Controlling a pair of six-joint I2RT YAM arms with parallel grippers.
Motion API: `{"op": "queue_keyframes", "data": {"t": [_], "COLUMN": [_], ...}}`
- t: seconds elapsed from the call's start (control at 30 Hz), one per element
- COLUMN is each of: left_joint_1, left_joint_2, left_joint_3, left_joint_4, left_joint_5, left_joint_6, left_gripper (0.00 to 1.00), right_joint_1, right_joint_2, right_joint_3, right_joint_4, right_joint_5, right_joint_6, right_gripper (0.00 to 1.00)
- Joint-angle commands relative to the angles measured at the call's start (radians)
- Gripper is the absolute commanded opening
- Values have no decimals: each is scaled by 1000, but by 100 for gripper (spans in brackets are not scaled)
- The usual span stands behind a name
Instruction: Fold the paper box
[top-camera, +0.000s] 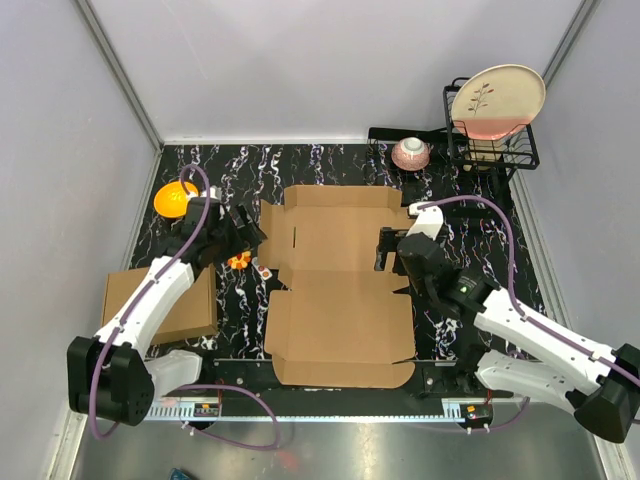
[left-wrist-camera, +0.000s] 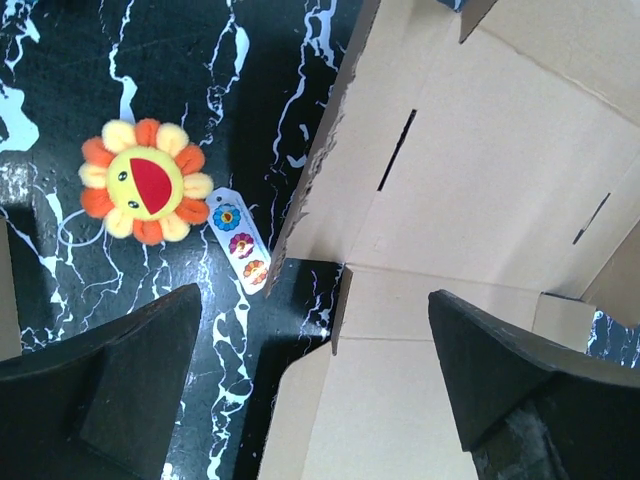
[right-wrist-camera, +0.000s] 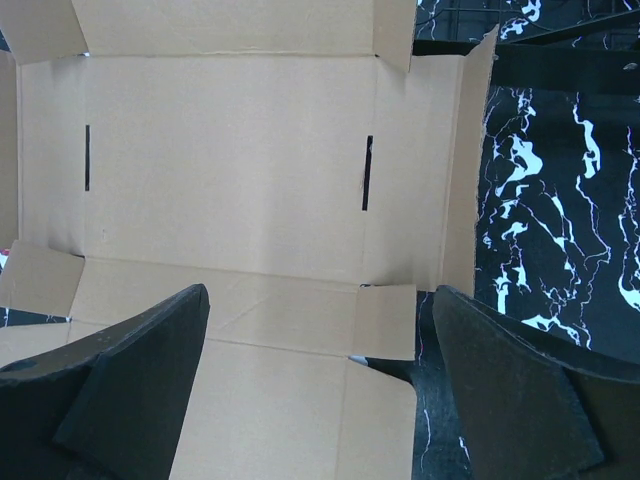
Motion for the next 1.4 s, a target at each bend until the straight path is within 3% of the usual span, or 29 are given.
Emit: {"op": "queue_keyframes", "data": {"t": [0.0, 0.17, 0.67, 0.87, 1.1, 1.37], "left_joint_1": [-6, -17, -126, -124, -126, -127], "left_joint_2": [19, 108, 564, 662, 743, 785], "left_joint_3": [85, 196, 564, 638, 687, 681], "left_joint_4": [29, 69, 99, 132, 145, 187], "left_joint_5": [-46, -53, -92, -89, -115, -104], "left_joint_6": [32, 6, 36, 52, 95, 108], "left_gripper": [99, 99, 93, 80, 75, 50], "right_joint_1": [-3, -4, -3, -3, -4, -3], "right_joint_2": [9, -3, -20, -34, -25, -45], "right_joint_3": [60, 71, 88, 86, 106, 120], "right_joint_4": [42, 68, 25, 27, 19, -4], "right_joint_5": [-13, -32, -17, -35, -36, -30], "right_joint_6": [20, 5, -29, -25, -52, -78], "right_gripper": [100, 100, 100, 100, 100, 100]}}
